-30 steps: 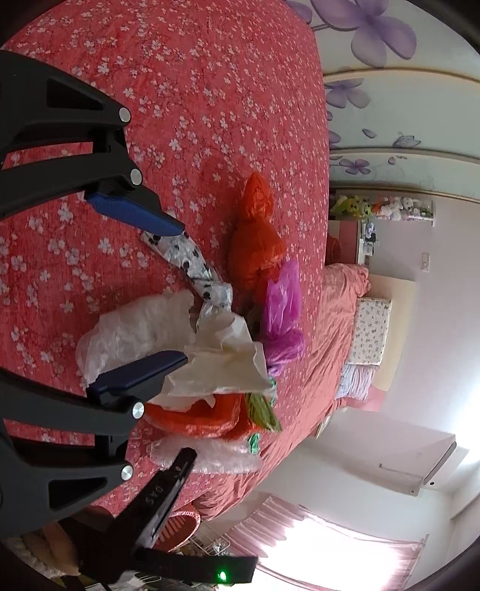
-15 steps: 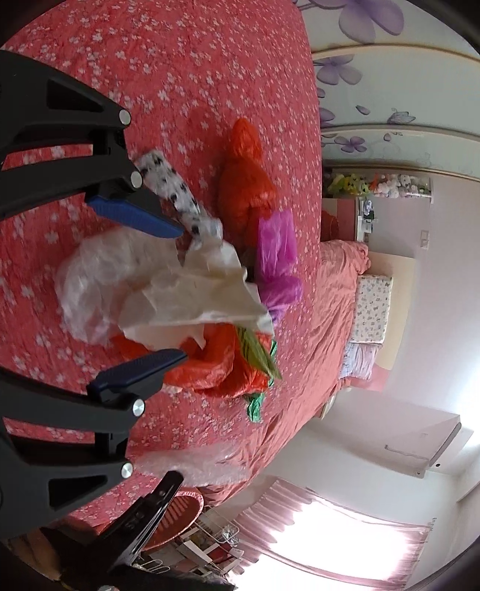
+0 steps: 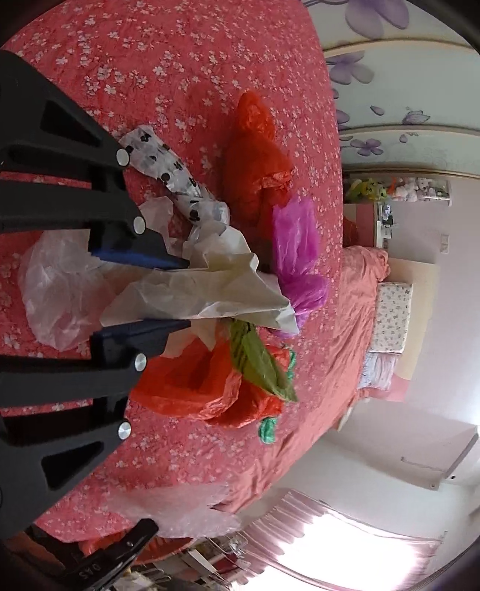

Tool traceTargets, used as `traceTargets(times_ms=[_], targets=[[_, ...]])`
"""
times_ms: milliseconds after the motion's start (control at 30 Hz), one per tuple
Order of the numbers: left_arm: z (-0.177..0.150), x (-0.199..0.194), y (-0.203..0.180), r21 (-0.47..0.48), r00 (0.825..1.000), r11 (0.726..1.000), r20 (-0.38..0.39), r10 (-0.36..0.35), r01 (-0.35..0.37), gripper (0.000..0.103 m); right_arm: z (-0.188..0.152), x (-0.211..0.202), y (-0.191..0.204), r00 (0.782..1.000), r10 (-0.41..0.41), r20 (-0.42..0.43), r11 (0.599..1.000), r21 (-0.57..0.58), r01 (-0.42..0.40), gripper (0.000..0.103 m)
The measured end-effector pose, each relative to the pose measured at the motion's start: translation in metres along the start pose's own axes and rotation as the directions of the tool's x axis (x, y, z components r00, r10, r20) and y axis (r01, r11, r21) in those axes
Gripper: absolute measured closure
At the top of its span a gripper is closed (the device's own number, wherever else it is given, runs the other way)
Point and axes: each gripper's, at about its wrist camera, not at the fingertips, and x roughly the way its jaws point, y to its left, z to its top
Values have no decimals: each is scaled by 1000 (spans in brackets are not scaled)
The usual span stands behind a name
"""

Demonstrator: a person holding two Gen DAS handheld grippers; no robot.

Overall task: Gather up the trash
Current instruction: 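Grasp the white paper bag with the left gripper while the right gripper holds bubble wrap, then carry both items over the basket and open both grippers to drop them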

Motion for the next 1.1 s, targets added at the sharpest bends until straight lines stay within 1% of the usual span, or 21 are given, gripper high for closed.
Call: traceTargets(times_ms=[233,500,633,833,1100], targets=[[6,-38,7,-4,998,1000,58,-3,4,77,3,-22,2,999,13,34,1000,-4,-13,98],[15,-66,-9,18,994,1000,108,-16,14,77,10,-55,7,996,30,88,999,-17,-28,98],[16,-78,-21,30,991,999,123,-42,39,77,12,-69,4,994,28,109,999,-18,-26,98],[12,-87,-42,62,988,995,131,-83,76,77,13,-87,-6,991,13,135,1000,-16,-11,98],[8,-86,-81,120,980,983,123,-155,140,77,13,-104,-35,987,-24,159,1000,11,22,98]])
